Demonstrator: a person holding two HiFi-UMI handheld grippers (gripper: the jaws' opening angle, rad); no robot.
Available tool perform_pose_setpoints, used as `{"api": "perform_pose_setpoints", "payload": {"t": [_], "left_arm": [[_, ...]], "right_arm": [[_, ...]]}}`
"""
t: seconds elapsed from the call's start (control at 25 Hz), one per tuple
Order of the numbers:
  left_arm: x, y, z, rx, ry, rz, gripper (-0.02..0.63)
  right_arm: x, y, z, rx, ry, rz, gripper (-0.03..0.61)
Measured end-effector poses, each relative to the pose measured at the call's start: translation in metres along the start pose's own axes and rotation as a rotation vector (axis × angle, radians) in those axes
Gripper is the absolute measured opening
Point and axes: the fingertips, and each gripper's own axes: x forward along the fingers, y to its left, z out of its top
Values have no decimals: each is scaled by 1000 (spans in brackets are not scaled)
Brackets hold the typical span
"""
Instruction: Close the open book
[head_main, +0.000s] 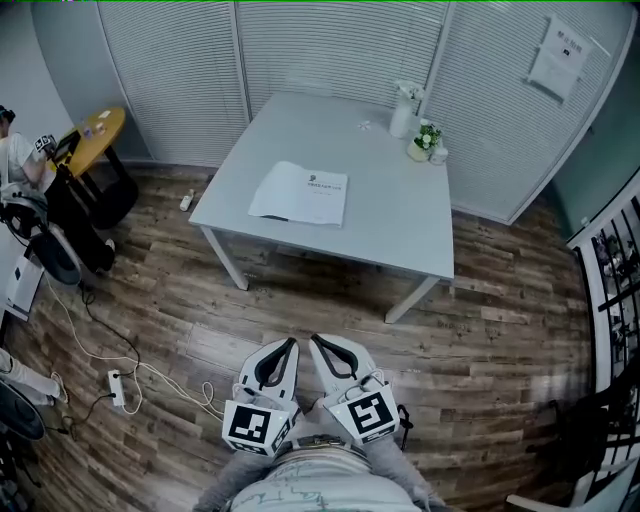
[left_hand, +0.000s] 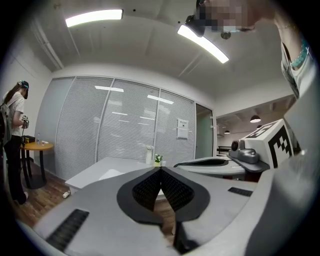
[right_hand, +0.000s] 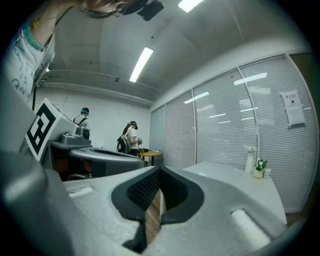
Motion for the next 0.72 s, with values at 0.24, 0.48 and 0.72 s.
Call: {"api": "perform_pose_setpoints", "payload": {"t": [0.24, 0.48, 0.72], "left_arm": [[18, 20, -3, -12, 4, -3, -2], [58, 53, 7, -29, 1, -46, -2], [107, 94, 18, -18, 4, -117, -2]], "right_arm": [[18, -15, -4, 18, 6, -26, 0], [63, -42, -5, 25, 13, -55, 0], [117, -77, -4, -4, 19, -112, 0]]}}
